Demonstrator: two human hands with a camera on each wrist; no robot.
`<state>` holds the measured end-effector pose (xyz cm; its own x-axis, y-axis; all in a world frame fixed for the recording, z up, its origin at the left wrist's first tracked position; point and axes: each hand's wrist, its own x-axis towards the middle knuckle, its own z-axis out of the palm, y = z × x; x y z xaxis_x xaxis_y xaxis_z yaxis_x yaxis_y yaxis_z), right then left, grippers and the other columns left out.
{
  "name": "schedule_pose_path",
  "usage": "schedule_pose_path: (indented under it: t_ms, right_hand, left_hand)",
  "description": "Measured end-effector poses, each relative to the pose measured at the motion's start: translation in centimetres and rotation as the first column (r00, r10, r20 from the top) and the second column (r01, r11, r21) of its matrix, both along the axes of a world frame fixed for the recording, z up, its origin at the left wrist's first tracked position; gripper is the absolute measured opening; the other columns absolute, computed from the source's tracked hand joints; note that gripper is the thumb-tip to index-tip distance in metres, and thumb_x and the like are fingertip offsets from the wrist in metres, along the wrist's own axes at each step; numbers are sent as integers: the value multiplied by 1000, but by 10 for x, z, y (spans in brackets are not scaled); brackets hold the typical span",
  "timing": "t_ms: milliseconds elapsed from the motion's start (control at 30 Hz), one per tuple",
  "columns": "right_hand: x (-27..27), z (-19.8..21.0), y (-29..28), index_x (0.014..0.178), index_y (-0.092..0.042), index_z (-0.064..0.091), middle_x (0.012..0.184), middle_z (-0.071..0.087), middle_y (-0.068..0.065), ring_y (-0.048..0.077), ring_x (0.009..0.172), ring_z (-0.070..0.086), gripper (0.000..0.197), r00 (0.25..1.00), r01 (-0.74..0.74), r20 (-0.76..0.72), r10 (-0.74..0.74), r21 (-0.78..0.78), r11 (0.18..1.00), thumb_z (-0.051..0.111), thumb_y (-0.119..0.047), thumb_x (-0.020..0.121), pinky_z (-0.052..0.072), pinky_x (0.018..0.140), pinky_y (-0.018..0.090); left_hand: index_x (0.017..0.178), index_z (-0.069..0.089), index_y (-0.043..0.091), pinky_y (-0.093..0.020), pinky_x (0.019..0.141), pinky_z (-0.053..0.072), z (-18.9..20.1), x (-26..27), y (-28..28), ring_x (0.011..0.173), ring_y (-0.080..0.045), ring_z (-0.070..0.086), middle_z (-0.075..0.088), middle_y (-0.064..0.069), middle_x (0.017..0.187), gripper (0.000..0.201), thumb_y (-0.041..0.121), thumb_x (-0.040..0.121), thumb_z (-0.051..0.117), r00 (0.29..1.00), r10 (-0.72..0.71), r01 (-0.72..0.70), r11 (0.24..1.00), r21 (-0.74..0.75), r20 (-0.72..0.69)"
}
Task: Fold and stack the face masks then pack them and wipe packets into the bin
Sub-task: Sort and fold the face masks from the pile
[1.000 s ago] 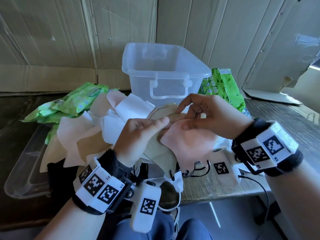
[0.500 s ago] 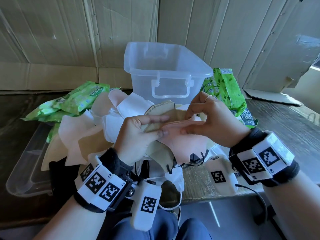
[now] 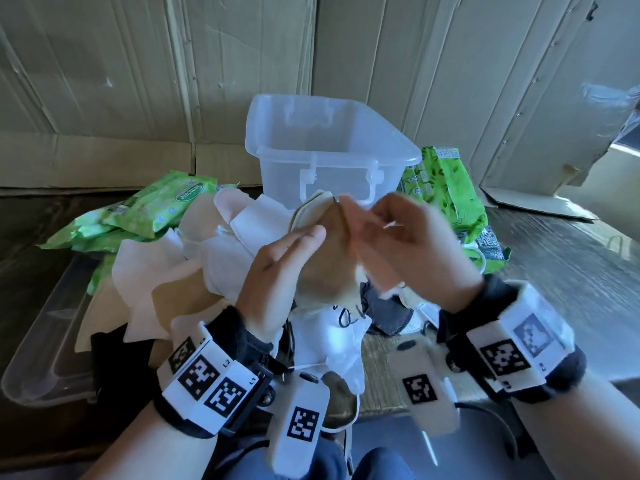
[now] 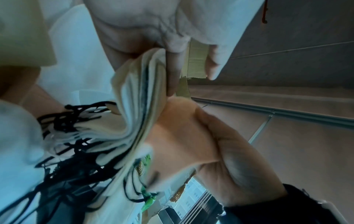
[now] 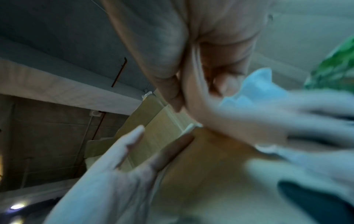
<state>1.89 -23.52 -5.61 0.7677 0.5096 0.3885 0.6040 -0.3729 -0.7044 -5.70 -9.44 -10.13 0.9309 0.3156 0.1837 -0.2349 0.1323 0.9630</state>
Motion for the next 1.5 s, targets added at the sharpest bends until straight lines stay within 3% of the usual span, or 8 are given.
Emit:
schedule_pose_path:
  t_ms: [167,300,467,633,833,1000,1267,1500]
  right_hand:
    - [-1,-8,7,100,-23,50,78,65,1,25,62,62,11,930,-236,-233,283,210,949,48,-21,89,50,63,33]
    - [9,-17,5,108,-36,48,65,53,-6,25,62,53,49,968,-230,-86,235,65,971,67,-6,74,44,64,37]
    - [13,-10,-3,90,-37,60,82,46,-8,5,70,50,35,978,-66,204,49,76,995,78,-25,63,37,68,11]
    - [11,-13,-6,81,-28,64,81,44,-11,-9,73,45,20,955,-114,278,101,29,993,72,-27,63,33,68,2]
    - [10,-10,-8,72,-29,56,63,59,8,17,57,48,15,979,-192,80,186,80,978,69,-24,65,39,60,23]
    - [20,-12,-6,104,-35,48,58,51,8,19,56,43,61,979,-149,-111,172,196,969,82,-16,57,43,64,43]
    - [24,-20,-9,62,-26,55,72,56,-5,9,63,55,29,1000,-18,-9,19,99,995,84,-20,61,38,60,21]
    - [18,-14,-4,74,-13,53,65,53,3,14,62,46,15,948,-219,-139,288,372,902,64,-3,72,40,58,25]
  left_hand:
    - [80,75,23,-40,82,53,-2,-1,3,80,-12,67,74,5,82,11,17,72,73,999,51,-51,999,-6,-2]
    - [70,75,31,-27,76,48,-9,1,2,74,-11,60,71,12,72,34,-3,72,70,994,103,-106,984,147,27]
    - [75,75,38,-23,80,48,-9,1,3,82,-8,61,72,15,81,32,8,68,68,994,79,-92,972,215,70]
    - [78,72,26,-11,70,47,-7,0,1,73,1,59,71,17,73,41,-14,76,62,995,42,-62,973,224,92]
    - [83,71,20,-12,64,49,-3,-2,0,69,1,61,72,13,72,29,-8,73,69,991,39,-55,990,128,125]
    - [90,70,15,-16,68,53,-5,-2,0,73,-6,64,73,8,76,30,-10,74,66,994,31,-42,994,102,107]
    - [94,67,28,-14,88,47,-5,2,5,97,4,62,71,23,92,44,-10,72,69,985,80,-101,986,133,153]
    - [96,66,25,-21,76,53,-8,3,7,89,-7,66,73,11,90,29,2,79,66,993,90,-93,995,36,77]
